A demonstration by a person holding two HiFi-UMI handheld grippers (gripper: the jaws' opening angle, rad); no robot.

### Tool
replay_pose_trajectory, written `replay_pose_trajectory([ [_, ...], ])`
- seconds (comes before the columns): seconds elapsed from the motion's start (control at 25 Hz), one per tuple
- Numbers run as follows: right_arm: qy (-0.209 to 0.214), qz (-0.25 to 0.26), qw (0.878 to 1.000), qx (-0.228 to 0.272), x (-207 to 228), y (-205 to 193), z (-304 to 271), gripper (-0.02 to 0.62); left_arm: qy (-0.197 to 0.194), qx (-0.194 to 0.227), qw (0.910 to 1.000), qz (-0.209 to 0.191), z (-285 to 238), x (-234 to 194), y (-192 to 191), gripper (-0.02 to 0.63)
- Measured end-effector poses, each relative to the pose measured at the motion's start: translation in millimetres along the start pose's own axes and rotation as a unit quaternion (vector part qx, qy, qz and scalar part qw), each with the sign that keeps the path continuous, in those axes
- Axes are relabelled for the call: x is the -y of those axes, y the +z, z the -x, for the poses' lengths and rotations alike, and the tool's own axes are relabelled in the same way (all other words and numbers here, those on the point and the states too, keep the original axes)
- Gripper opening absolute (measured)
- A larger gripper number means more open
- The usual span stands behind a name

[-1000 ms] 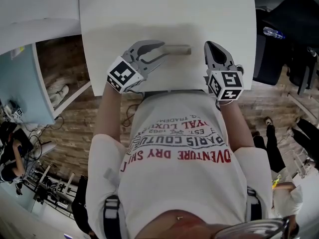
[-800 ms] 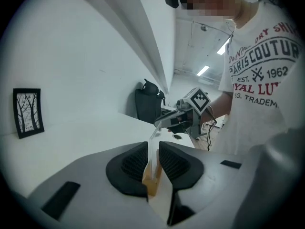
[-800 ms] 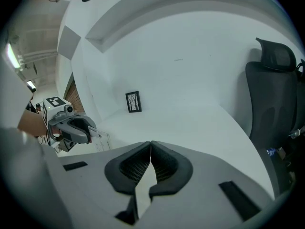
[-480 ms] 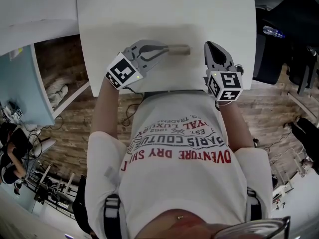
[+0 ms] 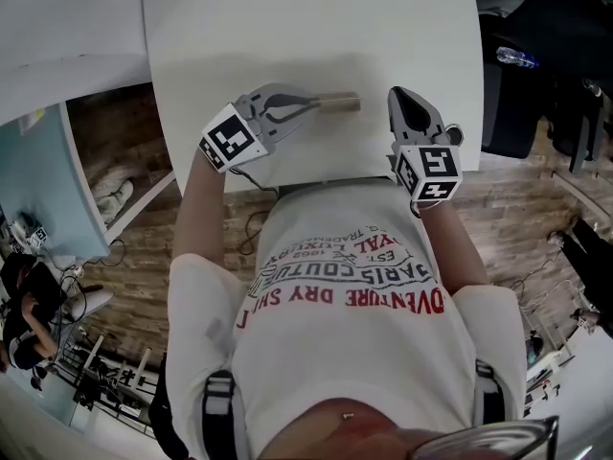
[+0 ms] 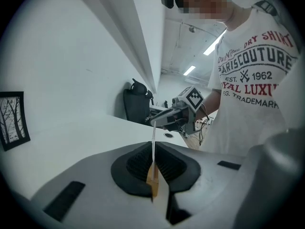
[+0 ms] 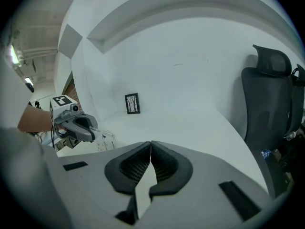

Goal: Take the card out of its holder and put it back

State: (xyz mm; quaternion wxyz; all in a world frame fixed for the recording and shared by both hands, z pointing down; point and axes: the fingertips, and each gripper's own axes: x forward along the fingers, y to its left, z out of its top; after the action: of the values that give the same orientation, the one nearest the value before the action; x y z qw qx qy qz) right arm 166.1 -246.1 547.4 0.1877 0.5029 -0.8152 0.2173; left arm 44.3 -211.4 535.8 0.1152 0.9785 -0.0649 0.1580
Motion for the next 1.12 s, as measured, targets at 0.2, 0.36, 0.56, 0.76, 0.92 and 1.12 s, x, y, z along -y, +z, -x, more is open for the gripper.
replay_pose_trajectory([
  [0.2,-0.008,-0.007,1.000,0.002,-2.9,-1.5,5.1,0.025,-0.016,0.002,0.9998,-0.007,3.7,2.1,-0.3,0.037],
  [0.36,-0.013,-0.011,1.000,-0.001,-4.0,-3.9,7.3,0.025,-0.028,0.006,0.9994,-0.018,4.8,5.8,6.1,0.037],
  [0.56,-0.018,-0.014,1.000,0.004,-1.8,-2.6,9.8,0.025,-0.031,0.014,0.9991,-0.027,5.4,5.1,18.3,0.037],
  [0.76,-0.022,-0.015,1.000,0.015,-3.1,4.8,12.2,0.025,-0.032,0.033,0.9984,-0.033,14.1,5.7,39.6,0.037],
  [0.92,-0.024,-0.018,0.999,0.023,-6.1,11.6,14.7,0.025,-0.033,0.039,0.9973,-0.053,24.0,11.5,58.0,0.037],
  [1.12,-0.026,-0.023,0.999,0.038,-6.4,18.3,20.5,0.025,-0.023,0.053,0.9958,-0.072,29.2,18.5,77.8,0.037],
])
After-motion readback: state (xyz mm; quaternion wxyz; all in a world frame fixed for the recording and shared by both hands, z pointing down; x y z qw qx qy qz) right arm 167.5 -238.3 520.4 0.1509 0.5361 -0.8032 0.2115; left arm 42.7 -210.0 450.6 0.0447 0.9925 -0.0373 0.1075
